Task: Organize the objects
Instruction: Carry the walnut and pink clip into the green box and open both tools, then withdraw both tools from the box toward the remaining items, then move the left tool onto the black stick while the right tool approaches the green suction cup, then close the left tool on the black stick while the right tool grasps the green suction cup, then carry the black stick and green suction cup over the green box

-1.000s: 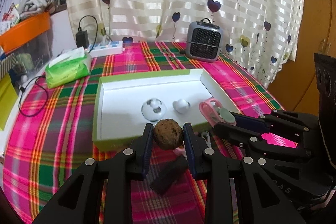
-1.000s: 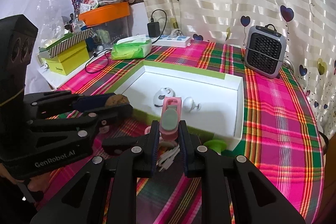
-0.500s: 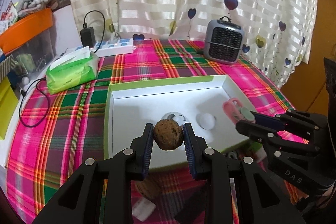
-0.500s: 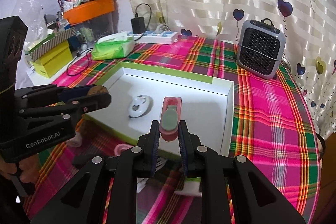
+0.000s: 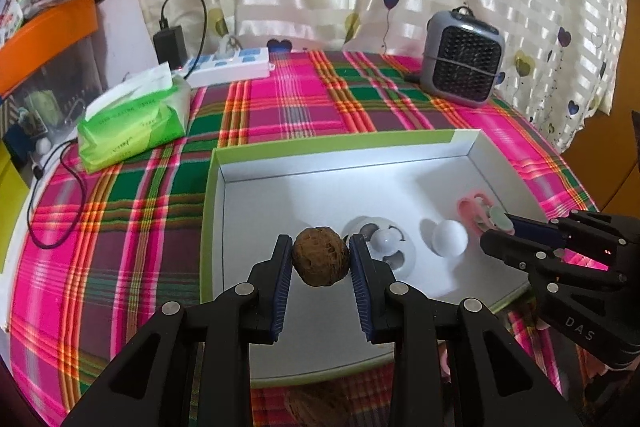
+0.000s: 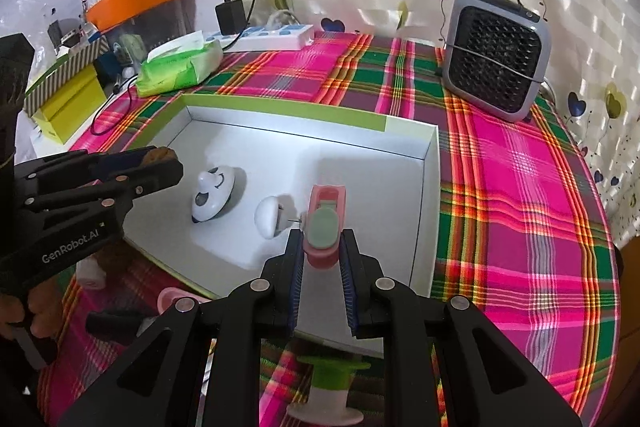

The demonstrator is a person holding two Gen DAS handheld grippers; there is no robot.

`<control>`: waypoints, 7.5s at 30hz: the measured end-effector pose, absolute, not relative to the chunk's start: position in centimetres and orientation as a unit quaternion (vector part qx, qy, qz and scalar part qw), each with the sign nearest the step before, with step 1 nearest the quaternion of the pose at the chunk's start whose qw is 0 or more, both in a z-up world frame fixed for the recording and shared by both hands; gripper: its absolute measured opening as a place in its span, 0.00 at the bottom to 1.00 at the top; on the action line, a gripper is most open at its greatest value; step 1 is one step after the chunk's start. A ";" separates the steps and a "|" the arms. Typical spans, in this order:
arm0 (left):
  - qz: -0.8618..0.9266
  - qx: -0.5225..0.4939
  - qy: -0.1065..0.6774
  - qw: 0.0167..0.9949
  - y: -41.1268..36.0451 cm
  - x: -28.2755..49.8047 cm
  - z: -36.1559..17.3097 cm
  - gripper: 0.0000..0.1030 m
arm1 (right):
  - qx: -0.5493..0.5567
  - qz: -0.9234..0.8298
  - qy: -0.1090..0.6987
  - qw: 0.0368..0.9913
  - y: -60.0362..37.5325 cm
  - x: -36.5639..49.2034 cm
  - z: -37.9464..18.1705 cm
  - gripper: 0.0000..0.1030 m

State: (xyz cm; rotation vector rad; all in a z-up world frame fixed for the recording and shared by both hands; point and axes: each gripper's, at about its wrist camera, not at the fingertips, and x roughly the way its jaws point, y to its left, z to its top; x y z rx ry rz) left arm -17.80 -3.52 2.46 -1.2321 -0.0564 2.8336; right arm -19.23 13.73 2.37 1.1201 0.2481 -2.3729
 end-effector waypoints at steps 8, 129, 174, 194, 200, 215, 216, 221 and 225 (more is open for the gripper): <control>0.911 -0.411 -0.014 0.033 -3.1 -18.4 1.6 0.26 | 0.417 -0.867 0.093 0.257 13.1 -19.6 1.9 0.18; 0.923 -0.368 0.006 0.115 -0.5 -5.7 3.0 0.27 | 0.346 -0.908 0.097 0.216 17.4 -7.6 4.5 0.42; 0.896 -0.422 0.024 0.134 1.2 -8.2 0.8 0.20 | 0.415 -0.876 0.068 0.235 18.0 -13.1 1.2 0.34; 0.908 -0.388 -0.054 0.145 1.6 -6.3 3.2 0.20 | 0.373 -0.888 0.052 0.263 18.2 -9.5 3.5 0.34; 0.929 -0.361 -0.021 0.081 1.5 -5.8 4.1 0.20 | 0.361 -0.893 0.056 0.262 17.8 -8.7 4.4 0.34; 0.942 -0.330 0.018 0.052 1.7 -4.5 5.4 0.20 | 0.352 -0.896 0.062 0.263 17.5 -7.7 5.1 0.34; 0.943 -0.329 0.018 0.053 1.8 -4.5 5.4 0.20 | 0.352 -0.896 0.063 0.263 17.5 -7.6 5.2 0.34; 0.943 -0.328 0.017 0.050 1.9 -4.4 5.6 0.20 | 0.346 -0.898 0.064 0.265 17.4 -7.1 5.6 0.34; 0.945 -0.322 0.020 0.042 1.9 -4.0 5.8 0.20 | 0.342 -0.899 0.065 0.268 17.2 -6.8 6.0 0.34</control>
